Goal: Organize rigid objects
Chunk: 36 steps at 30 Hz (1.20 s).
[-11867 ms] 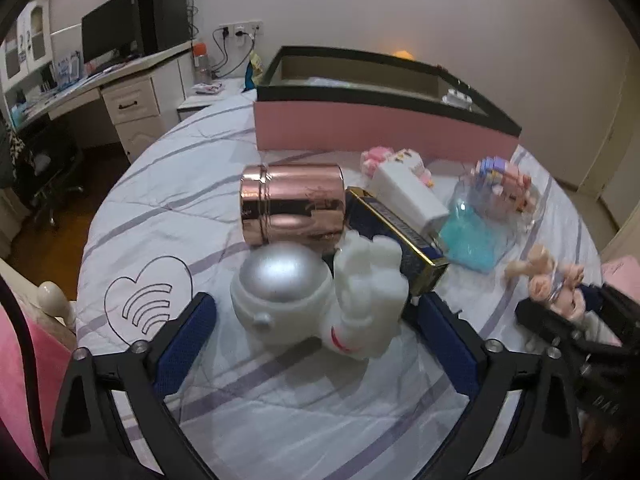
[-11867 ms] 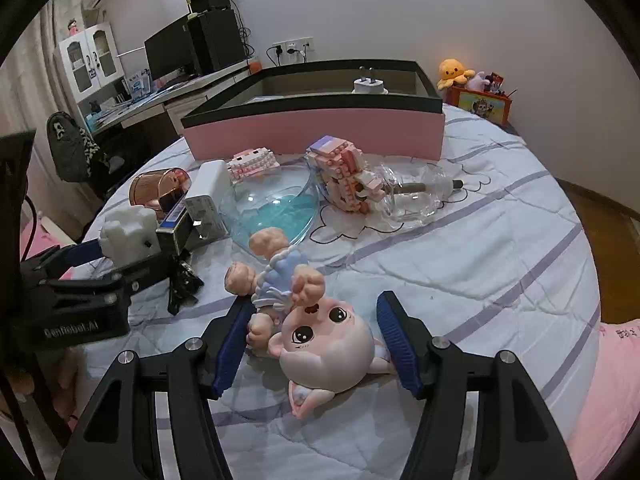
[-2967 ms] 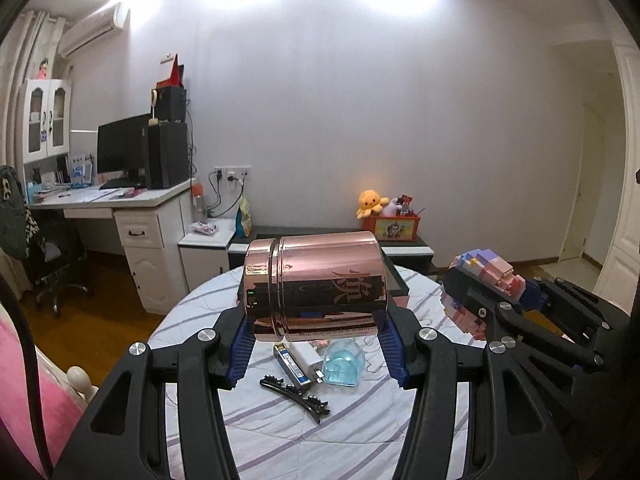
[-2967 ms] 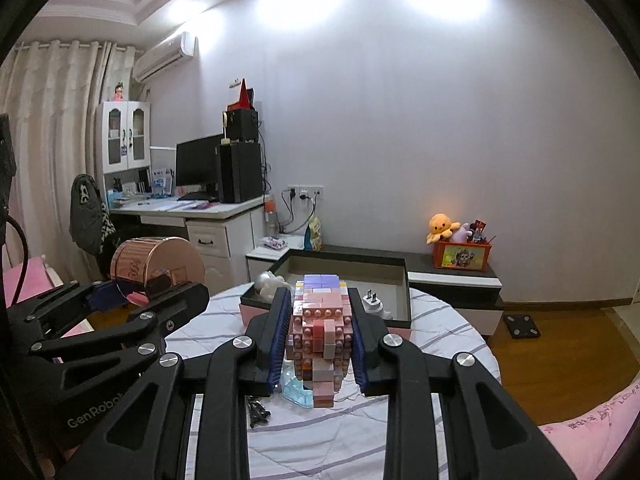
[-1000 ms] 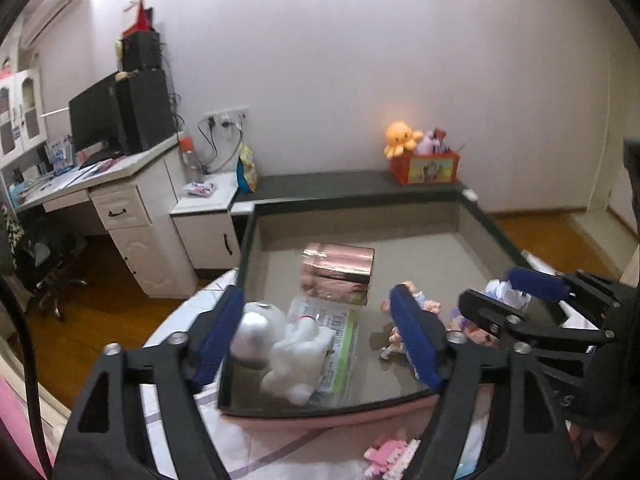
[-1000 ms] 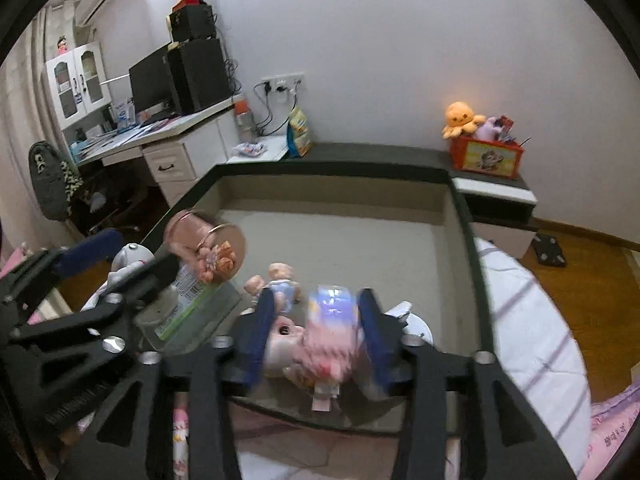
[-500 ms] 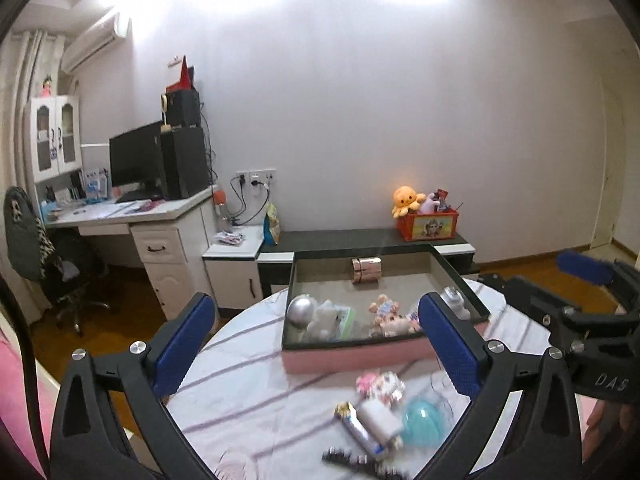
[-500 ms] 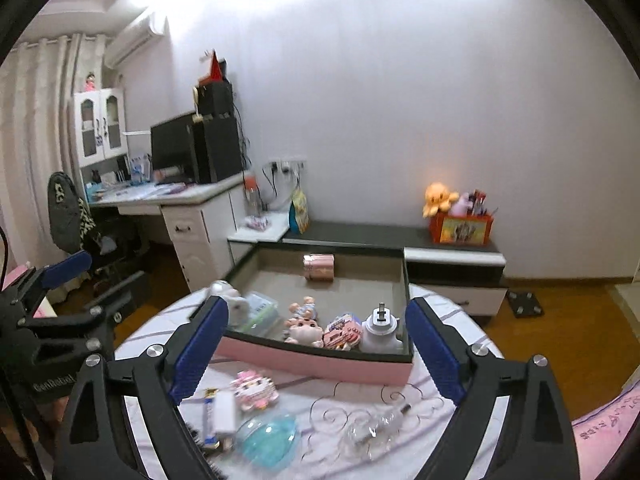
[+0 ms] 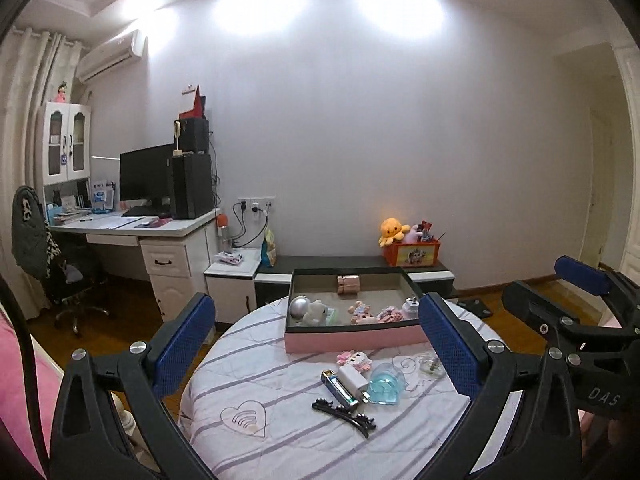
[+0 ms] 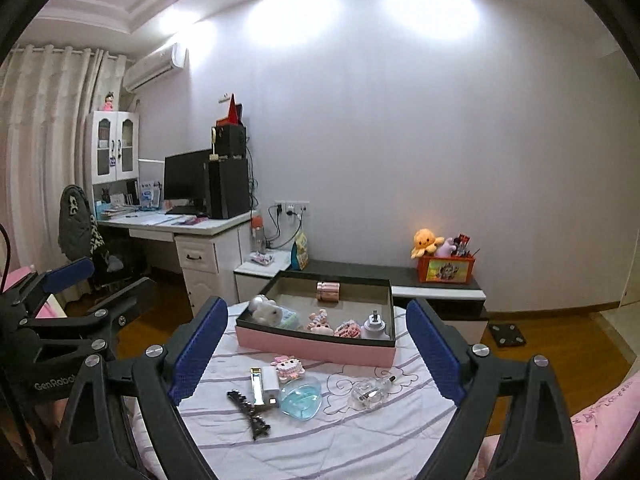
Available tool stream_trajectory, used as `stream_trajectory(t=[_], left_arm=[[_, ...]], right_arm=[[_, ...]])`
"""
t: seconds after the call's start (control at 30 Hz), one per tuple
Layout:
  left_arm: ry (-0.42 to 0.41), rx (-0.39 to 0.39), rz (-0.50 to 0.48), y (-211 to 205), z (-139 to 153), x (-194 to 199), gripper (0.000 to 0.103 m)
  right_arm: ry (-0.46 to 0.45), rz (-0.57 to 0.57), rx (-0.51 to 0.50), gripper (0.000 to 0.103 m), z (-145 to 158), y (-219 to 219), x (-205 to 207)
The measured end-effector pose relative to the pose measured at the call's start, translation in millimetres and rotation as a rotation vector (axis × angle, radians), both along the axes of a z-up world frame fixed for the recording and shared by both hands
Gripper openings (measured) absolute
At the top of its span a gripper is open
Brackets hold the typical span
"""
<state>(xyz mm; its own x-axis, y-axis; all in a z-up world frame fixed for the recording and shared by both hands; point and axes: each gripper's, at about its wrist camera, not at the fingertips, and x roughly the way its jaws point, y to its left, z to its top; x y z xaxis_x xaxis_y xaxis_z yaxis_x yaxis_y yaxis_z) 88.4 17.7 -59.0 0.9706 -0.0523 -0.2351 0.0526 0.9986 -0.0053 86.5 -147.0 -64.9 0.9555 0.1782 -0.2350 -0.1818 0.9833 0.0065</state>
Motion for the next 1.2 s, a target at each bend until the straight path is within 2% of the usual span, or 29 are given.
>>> stream_trajectory(t=[0.4, 1.2], left_arm=[[-0.083, 0.050, 0.055, -8.5, 17.3, -46.4, 0.103], [-0.087, 0.050, 0.066, -9.9, 15.9, -47.8, 0.103]], right_arm=[[-0.064, -0.007, 0.014, 0.092, 10.3, -1.6, -46.2], [-0.064, -0.009, 0.021, 0.092, 9.0, -4.7, -53.8]])
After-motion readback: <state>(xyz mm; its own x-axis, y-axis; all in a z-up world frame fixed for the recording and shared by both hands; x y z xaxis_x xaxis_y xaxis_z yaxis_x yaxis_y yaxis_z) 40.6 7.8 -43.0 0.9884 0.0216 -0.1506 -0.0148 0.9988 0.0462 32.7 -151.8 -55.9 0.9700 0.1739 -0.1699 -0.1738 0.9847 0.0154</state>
